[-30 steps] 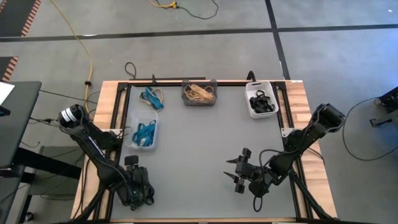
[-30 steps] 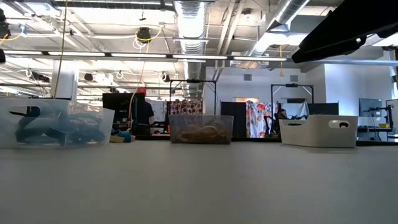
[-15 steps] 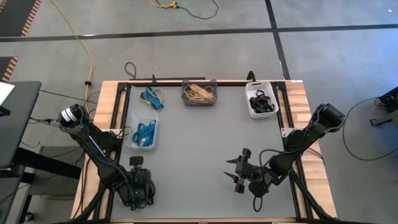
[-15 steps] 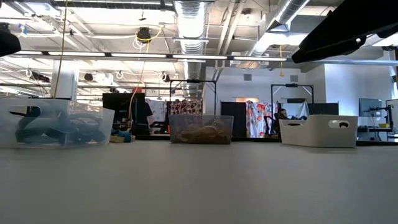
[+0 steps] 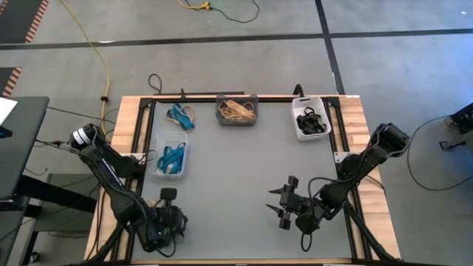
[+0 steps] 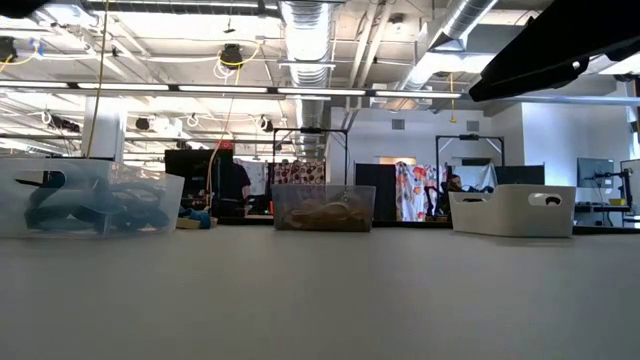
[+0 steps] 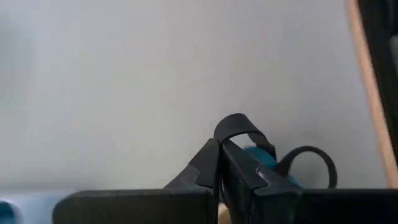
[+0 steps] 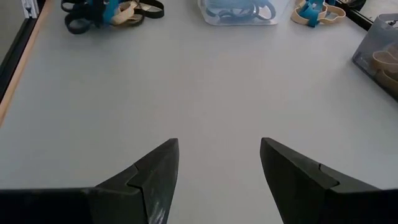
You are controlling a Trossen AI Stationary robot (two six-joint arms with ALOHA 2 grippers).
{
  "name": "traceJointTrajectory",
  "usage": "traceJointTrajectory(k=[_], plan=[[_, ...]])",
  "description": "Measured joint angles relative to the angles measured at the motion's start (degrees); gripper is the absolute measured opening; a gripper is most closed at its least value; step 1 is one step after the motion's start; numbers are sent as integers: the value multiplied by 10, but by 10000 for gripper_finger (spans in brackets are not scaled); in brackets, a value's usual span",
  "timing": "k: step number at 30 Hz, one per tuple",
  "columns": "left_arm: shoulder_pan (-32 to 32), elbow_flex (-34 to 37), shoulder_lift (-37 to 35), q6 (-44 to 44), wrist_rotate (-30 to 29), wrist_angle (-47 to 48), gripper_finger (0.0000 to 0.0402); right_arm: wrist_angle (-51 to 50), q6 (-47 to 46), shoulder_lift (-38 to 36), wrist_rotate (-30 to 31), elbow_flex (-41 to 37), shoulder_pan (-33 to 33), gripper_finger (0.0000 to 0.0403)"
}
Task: Sort rubber bands into baskets
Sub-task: Put the black rubber band into the white bin
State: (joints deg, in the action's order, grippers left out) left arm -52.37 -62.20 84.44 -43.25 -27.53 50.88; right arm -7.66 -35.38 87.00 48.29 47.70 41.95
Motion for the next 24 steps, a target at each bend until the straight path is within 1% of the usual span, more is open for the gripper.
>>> traceJointTrajectory(k=[4, 7, 11, 15, 17, 20, 24], plan=[[-8, -63, 0, 31, -67, 36, 0, 0, 0, 0, 0, 0, 0, 256], [-10, -96, 0, 55, -102, 43, 0, 0, 0, 0, 0, 0, 0, 256], [-9, -121, 0, 71, -140, 58, 0, 0, 0, 0, 0, 0, 0, 256], [-9, -126, 0, 73, -185, 68, 0, 0, 0, 0, 0, 0, 0, 256], [-8, -126, 0, 73, -190, 69, 0, 0, 0, 0, 0, 0, 0, 256], [3, -126, 0, 72, -181, 73, 0, 0, 0, 0, 0, 0, 0, 256], [7, -126, 0, 70, -198, 73, 0, 12, 0, 0, -2, 0, 0, 256]])
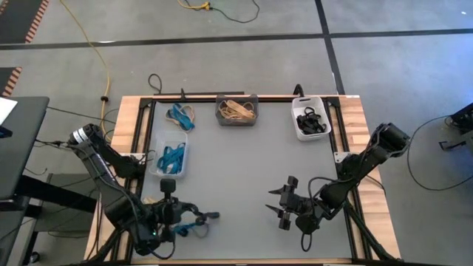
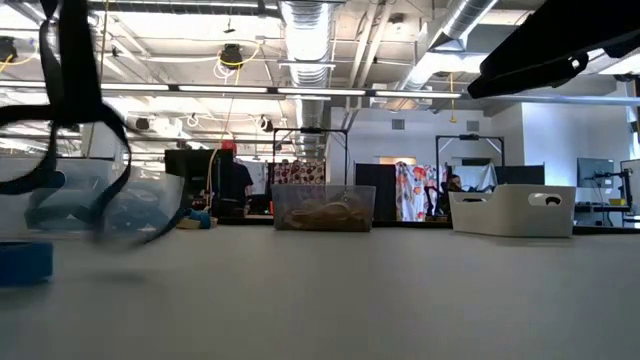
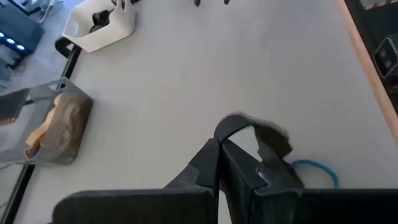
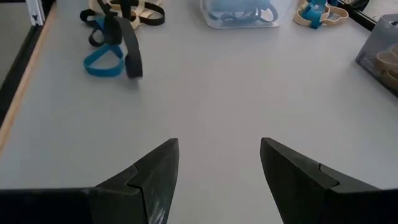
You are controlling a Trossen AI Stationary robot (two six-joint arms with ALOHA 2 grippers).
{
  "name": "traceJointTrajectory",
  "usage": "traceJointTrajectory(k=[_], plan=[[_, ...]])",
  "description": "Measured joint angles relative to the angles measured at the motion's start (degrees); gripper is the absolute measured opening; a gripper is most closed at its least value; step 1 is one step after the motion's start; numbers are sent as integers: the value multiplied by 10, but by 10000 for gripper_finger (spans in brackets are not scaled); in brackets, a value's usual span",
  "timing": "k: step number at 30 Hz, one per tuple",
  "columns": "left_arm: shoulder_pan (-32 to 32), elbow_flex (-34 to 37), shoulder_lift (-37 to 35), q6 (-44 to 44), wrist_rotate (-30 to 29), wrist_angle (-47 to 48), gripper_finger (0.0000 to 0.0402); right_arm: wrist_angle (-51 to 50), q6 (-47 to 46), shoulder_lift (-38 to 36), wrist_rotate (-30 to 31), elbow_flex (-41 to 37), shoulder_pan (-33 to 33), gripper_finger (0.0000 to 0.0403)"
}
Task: Sort rubber bands into baskets
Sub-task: Put the black rubber band into the white bin
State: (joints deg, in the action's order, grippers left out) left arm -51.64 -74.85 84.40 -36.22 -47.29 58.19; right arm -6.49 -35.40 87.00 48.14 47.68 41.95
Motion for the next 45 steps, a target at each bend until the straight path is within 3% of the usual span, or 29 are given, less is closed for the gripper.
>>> traceJointTrajectory(k=[8, 11, 16, 23, 32, 39, 45], plan=[[33, 0, 0, -18, 46, -8, 0, 68, 52, 5, -18, 0, 0, 256], [33, 0, 0, 0, 17, -30, 0, 113, 84, 16, -32, 0, -5, 256], [37, 0, 0, 50, 5, -74, 0, 253, 174, 69, -89, 0, -23, 256], [49, 0, 0, 54, 18, -81, 0, 441, 278, 180, -164, 22, -76, 256], [58, 0, 0, 76, 19, -107, 0, 458, 315, 266, -239, 110, -125, 256], [73, 6, 0, 118, 25, -166, 0, 459, 351, 259, -222, 137, -123, 256], [95, 44, 1, 160, 69, -251, 0, 460, 376, 254, -197, 157, -124, 256]])
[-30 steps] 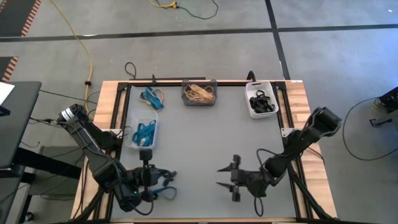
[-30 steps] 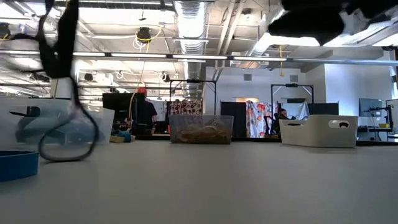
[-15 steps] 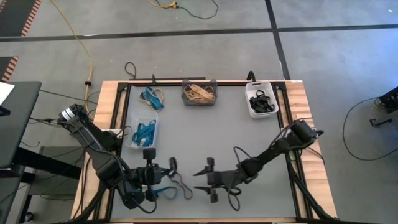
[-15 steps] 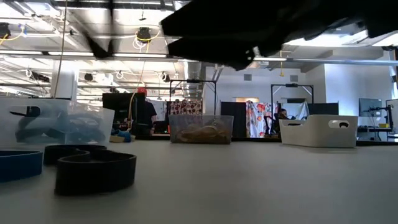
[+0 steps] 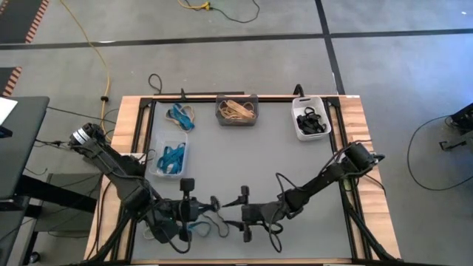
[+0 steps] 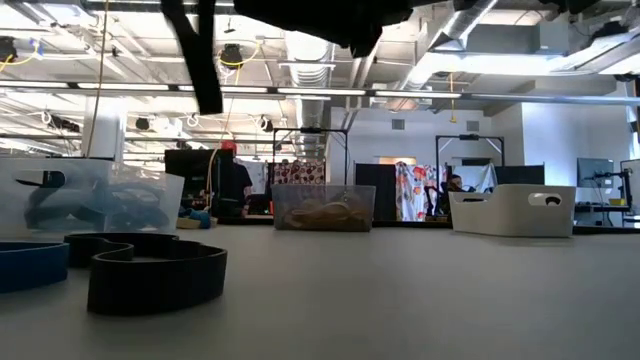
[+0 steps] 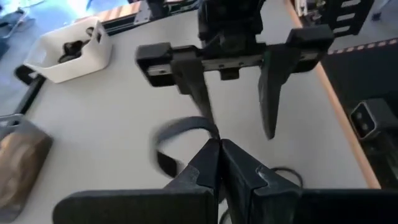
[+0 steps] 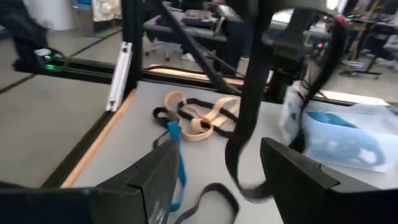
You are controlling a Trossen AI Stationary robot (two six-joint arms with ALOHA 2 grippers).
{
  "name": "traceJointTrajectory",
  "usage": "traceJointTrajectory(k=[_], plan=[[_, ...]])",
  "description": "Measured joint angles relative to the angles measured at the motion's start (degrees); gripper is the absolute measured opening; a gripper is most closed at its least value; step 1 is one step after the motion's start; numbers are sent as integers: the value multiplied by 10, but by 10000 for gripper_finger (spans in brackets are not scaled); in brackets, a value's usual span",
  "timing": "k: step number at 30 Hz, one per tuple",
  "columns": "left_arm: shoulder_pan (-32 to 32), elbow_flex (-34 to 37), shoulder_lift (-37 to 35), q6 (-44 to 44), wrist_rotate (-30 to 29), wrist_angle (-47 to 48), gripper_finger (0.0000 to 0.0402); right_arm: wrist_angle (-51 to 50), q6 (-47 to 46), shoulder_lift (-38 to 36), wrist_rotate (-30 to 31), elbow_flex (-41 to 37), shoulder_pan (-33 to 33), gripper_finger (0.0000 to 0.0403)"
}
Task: Sort rubber bands into baskets
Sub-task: Put the black rubber band into the white bin
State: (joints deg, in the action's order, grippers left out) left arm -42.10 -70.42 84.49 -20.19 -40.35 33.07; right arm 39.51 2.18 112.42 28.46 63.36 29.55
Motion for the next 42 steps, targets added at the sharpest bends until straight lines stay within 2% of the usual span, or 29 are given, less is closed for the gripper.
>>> traceJointTrajectory(k=[5, 11, 18, 34, 42], plan=[[10, 31, 0, 31, 31, -70, 0, -3, 11, 0, 53, 3, 0, 256], [19, 45, 0, 44, 48, -101, 0, -3, 9, 0, 45, 3, -5, 256], [25, 68, 0, 68, 103, -174, 0, 4, 9, 0, 47, 3, -8, 256], [26, 68, 0, 80, 131, -204, 0, 31, 11, -1, 46, 3, -20, 255], [26, 68, 0, 80, 131, -204, 0, 40, 8, -1, 1, 3, -20, 229]])
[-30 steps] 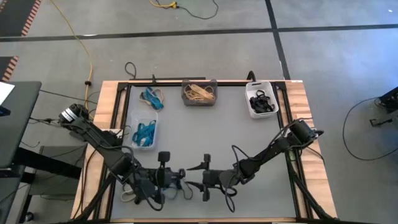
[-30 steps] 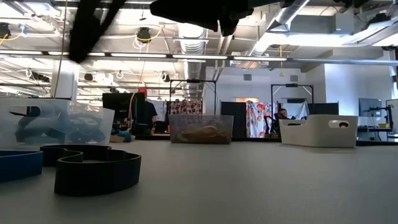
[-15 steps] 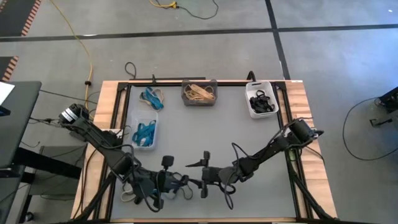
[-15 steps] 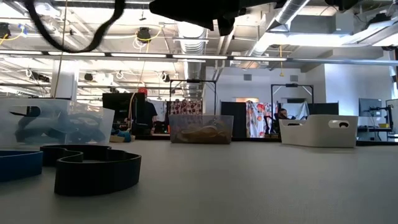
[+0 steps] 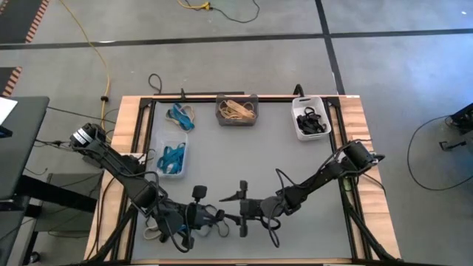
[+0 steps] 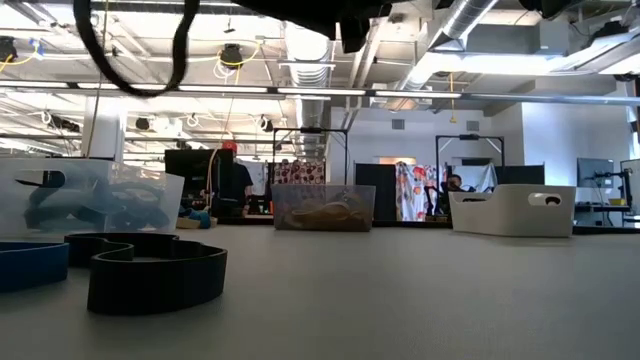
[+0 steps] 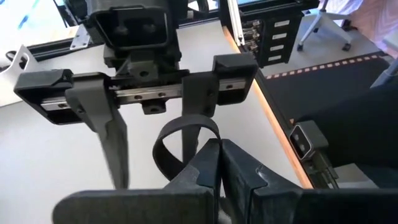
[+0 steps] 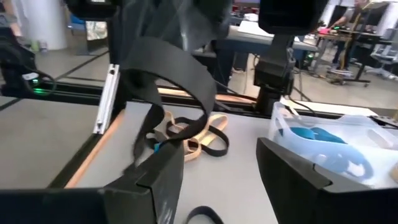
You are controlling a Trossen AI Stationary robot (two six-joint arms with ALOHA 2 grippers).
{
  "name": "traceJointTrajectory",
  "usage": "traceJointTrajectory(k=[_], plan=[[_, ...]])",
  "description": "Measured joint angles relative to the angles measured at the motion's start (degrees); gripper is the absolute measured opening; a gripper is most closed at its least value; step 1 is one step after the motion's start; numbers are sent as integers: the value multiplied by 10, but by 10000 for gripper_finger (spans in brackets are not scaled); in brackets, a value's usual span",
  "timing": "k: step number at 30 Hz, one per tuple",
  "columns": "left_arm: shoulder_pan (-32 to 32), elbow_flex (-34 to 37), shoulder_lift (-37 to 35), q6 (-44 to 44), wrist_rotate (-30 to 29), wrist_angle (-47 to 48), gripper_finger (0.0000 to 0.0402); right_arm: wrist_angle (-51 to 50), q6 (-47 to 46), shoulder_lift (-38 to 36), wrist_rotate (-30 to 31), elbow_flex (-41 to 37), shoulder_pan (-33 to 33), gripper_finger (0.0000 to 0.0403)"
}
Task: Sort rubber bands into baskets
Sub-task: Put the black rubber band into the white bin
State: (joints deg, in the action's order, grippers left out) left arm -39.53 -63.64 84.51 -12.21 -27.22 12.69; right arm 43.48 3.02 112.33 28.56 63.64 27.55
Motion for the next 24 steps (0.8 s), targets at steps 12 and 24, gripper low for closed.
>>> traceJointTrajectory(k=[12, 24], plan=[[0, 0, 0, -7, 0, 13, 0, -97, -48, 0, 5, 0, 14, 212], [0, 0, 0, -9, 0, 12, 0, -68, -46, 0, 55, 0, 0, 244]])
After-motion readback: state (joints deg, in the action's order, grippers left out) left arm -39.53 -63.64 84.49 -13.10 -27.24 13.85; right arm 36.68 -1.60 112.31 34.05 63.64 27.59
